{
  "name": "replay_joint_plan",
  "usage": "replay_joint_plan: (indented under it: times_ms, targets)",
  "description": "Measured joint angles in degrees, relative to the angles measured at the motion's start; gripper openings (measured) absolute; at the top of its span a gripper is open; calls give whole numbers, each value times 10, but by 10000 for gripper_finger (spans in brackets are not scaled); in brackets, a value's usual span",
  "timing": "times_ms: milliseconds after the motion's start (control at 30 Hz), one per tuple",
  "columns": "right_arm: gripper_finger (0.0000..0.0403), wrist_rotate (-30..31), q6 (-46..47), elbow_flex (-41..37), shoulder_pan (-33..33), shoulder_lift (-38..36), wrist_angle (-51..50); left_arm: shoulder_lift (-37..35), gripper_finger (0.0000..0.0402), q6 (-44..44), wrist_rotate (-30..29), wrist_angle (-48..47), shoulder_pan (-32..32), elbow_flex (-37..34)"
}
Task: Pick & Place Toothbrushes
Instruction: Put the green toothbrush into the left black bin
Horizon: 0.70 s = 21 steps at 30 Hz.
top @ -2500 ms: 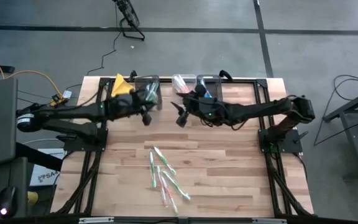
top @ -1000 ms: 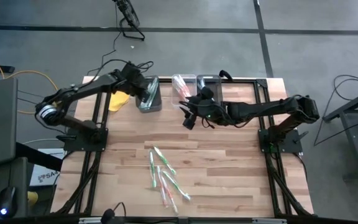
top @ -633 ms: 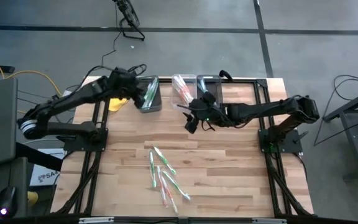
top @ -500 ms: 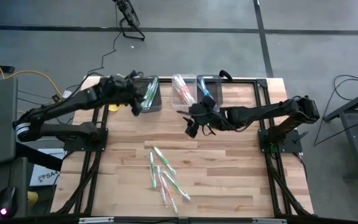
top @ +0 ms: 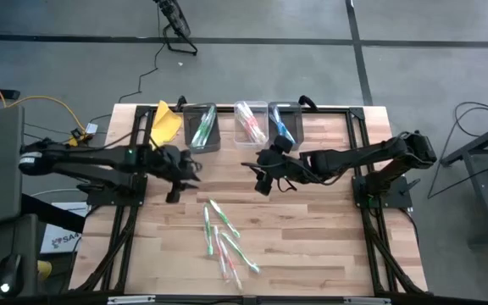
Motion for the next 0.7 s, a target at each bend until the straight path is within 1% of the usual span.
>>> replay_joint_plan:
  times_ms: [67,200,367,433,600,700]
  targets:
    - [231,0,-4,0,-1,0,-1,16,112,13,3,20,-26,-3]
    - [231,0,-8,0,0,0,-6,54,112,49,1,32,-65,-5]
    - [231,0,-19,0,0,0,-6,128,115,108,0,68,-111,-5]
    - [231,0,-19,0,0,0,-7,163,125,131,1,88,-130,-5]
    - [231,0,-19,0,0,0,-10,247,167,184,-3,139,-174,-5]
    - [231,0,-19,0,0,0,-11,290,180,211,-16,172,-200,-5]
